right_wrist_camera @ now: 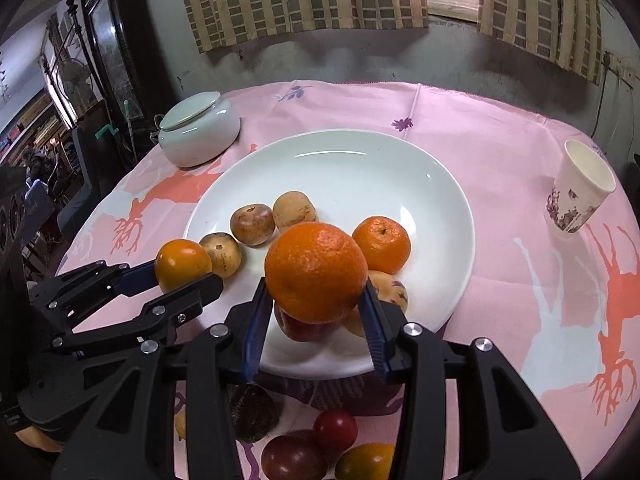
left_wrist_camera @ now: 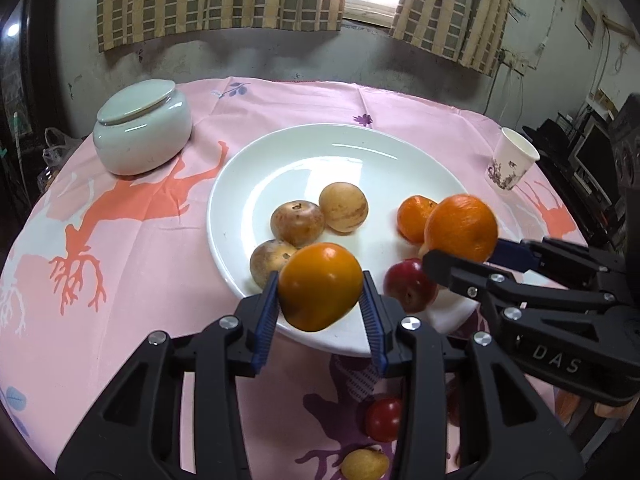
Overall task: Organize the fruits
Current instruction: 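Carry both held fruits onto the white plate and open both tools, then grasp a dark purple fruit with the right tool while the left tool grasps another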
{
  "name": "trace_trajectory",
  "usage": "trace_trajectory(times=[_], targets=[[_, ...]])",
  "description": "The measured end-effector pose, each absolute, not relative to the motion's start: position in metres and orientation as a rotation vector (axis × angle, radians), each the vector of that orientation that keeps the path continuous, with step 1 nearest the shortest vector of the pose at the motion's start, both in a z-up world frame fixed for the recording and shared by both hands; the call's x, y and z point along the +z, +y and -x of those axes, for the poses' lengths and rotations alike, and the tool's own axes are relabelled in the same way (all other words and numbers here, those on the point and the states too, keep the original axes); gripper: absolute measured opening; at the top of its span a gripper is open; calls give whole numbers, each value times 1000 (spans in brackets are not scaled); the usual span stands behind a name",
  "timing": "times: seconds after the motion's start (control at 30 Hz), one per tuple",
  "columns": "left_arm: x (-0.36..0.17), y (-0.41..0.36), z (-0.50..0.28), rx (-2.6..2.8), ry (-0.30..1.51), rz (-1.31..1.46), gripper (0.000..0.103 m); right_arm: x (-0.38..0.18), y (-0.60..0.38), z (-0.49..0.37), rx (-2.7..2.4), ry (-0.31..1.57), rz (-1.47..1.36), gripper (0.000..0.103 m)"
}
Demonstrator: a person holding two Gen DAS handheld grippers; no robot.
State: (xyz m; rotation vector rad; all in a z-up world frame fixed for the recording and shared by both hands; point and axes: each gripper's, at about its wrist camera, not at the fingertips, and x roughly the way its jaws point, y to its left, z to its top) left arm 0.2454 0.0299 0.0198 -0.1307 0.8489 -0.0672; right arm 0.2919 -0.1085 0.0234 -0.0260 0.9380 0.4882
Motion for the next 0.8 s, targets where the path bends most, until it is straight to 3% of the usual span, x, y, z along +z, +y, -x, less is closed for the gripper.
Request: trace_trajectory(times=[0.03, 0.1, 0.17, 0.23, 0.47, 0.8], targets=[[19, 31, -246, -62, 845, 143, 40, 22, -109, -294, 481, 948, 12, 47], [17, 36, -245, -58, 840, 170, 46, 22, -110, -294, 431, 931, 24, 60], [19, 41, -242, -34, 825, 180, 66, 24, -115, -290, 426, 909, 16, 61], [25, 43, -235, -28, 781, 179, 74, 25, -121, -287, 442, 907, -7, 61], [42, 32, -207, -51, 757, 116, 88, 33, -143, -264, 442, 903, -23, 61], [52, 8, -149, -90, 737, 17, 92, 51, -187, -204, 394, 859, -28, 67]])
